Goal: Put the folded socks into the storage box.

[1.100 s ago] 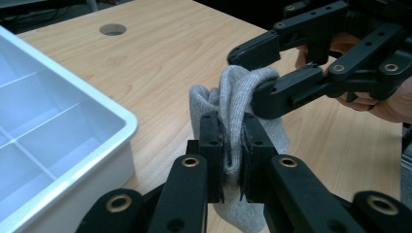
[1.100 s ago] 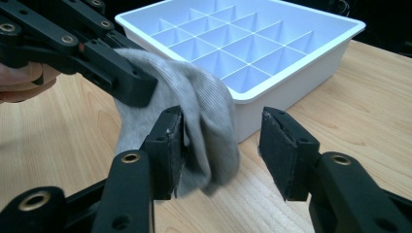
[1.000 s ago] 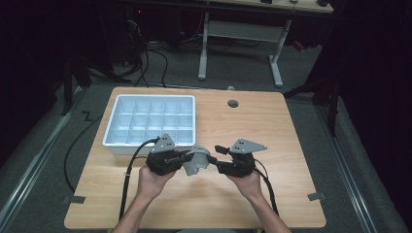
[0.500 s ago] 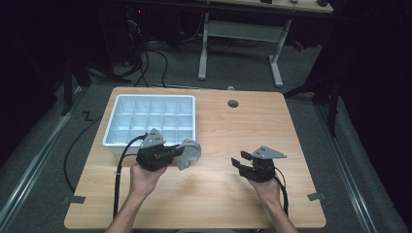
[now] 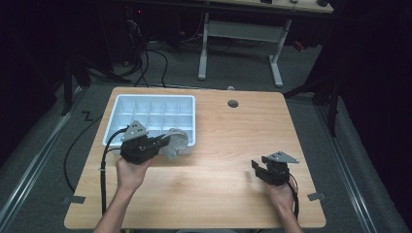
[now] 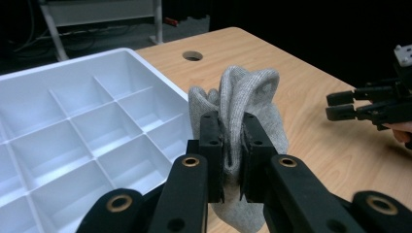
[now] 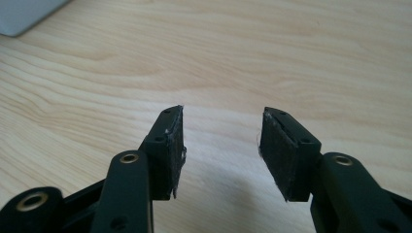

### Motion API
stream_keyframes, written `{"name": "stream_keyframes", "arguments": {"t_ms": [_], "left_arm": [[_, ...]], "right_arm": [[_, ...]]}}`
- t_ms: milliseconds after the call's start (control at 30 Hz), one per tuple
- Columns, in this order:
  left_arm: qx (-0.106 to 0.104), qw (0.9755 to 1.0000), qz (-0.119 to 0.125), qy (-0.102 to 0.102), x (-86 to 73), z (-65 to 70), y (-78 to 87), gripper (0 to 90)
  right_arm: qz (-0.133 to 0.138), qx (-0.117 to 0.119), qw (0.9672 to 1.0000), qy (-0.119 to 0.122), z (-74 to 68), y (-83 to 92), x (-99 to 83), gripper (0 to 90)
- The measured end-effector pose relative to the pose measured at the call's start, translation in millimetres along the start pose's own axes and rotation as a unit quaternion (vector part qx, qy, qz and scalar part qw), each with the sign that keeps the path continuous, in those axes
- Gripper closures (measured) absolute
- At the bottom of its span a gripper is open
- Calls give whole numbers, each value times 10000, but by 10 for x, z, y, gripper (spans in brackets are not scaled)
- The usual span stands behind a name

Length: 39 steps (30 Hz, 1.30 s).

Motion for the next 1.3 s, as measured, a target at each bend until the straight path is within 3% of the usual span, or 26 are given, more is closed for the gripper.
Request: {"name": "stream_keyframes", "arguments": {"t_ms": [267,533,833,1033,1133,1300], "left_arm": [[260,9996,95,18,123,-156,-16,829],[486,9987,137,42,224,-295,-90,829],[795,9966,236,-1,367,-487,-189,829],[1083,9932,420,6,488,-640,-276,829],[1329,9898,516,-12,530,-781,-349,829],[1546,9866,504,-134,497,-902,-445,829]], "right_arm": [[-177,-207,9994,-193,137,57,-152,552],[-404,-319,9984,-223,209,43,-287,542],[-239,-195,9992,-262,229,45,-301,516],[-293,-250,9991,-149,215,38,-305,495],[-301,-240,9991,-151,210,39,-309,494],[-304,-237,9992,-146,208,39,-309,494]]}}
Point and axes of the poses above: each handheld gripper's, and its own axes: y roughly backward along the jaws, x roughly out of its top, z roughly to its right, the point moved 10 cm from there along -y, roughly forward along the jaws, and after that the axes turned 15 degrees about x, right-handed, at the moved point
